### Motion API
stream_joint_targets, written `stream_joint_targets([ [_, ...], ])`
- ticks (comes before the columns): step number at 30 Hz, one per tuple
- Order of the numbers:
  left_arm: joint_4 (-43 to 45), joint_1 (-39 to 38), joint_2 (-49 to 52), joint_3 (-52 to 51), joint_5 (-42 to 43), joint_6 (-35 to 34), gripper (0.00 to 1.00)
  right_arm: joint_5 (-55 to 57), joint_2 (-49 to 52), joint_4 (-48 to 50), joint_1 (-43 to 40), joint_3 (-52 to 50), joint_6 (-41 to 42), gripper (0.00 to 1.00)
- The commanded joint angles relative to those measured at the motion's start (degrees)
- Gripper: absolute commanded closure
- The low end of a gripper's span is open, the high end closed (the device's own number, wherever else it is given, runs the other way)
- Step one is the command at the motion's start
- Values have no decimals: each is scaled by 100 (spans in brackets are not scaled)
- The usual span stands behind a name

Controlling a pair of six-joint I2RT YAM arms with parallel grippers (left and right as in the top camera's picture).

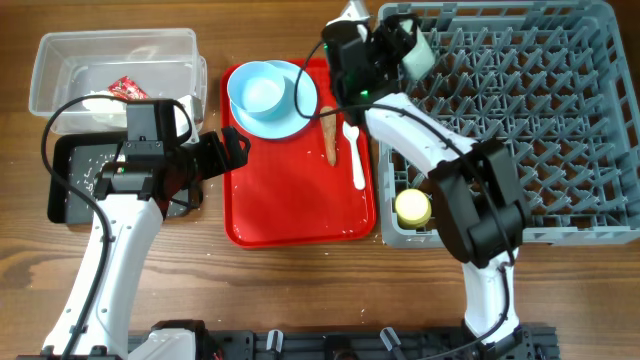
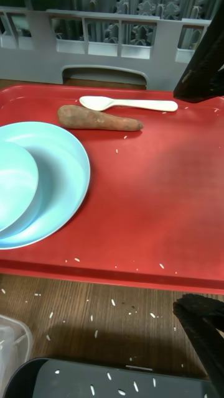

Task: Sort waste into correct bins and load items into the dishwasher rack
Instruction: 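Carry the green bowl into the dish rack and release it, then grasp the carrot with the left gripper and drop it on the black tray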

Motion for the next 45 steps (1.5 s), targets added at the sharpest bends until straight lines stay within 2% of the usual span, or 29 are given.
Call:
stream_joint_targets([
  [1,17,11,0,98,-31,26,0,142,94,50,50,11,68,22],
  [5,17,-63,0,101,50,188,0,85,-153,442,46,13,621,15],
  [8,22,-348,0,103,55,337,0,-562,-723,485,26,13,907,11],
  [10,83,-608,0,107,52,330,1,-894,-1217,439,-35,13,1495,8],
  [14,295,-1362,114,177,-118,131,0,-1303,-2328,247,-529,13,3252,8],
  [15,295,-1663,376,380,-365,-50,0,-1357,-2726,37,-835,13,4107,8],
  [16,293,-1803,597,555,-439,-151,1,-1626,-2964,-229,-1058,13,4498,8],
  [19,129,-2061,1311,1189,-459,-168,1,-2798,-3405,-1082,-1644,13,5128,8],
  [20,-111,-2168,1788,1676,-568,-166,1,-3412,-3558,-1659,-1945,13,5434,7],
  [21,-337,-2260,2192,2116,-734,-166,1,-3685,-3613,-1967,-2103,13,5602,1],
  [23,-693,-2444,2909,2911,-1115,-166,4,-4205,-3659,-2826,-2400,13,6057,0],
  [26,-874,-2761,3880,3895,-1628,-179,10,-4395,-3635,-4118,-2581,11,6489,0],
  [29,-640,-2924,4262,4006,-2083,-636,20,-4428,-3580,-4725,-2581,11,6636,0],
  [32,-295,-3025,4577,4006,-2135,-903,26,-4444,-3565,-4920,-2581,11,6634,0],
  [33,-221,-3049,4656,4006,-2203,-997,33,-4483,-3565,-4940,-2581,11,6618,0],
  [35,-192,-3093,4778,4006,-2479,-1325,35,-4607,-3565,-4959,-2581,11,6614,0],
  [40,-125,-3167,5045,4006,-2496,-1366,37,-4745,-3565,-4964,-2581,11,6620,0],
  [45,-31,-3217,5219,4006,-2496,-1366,60,-4859,-3565,-4962,-2581,11,6618,0],
])
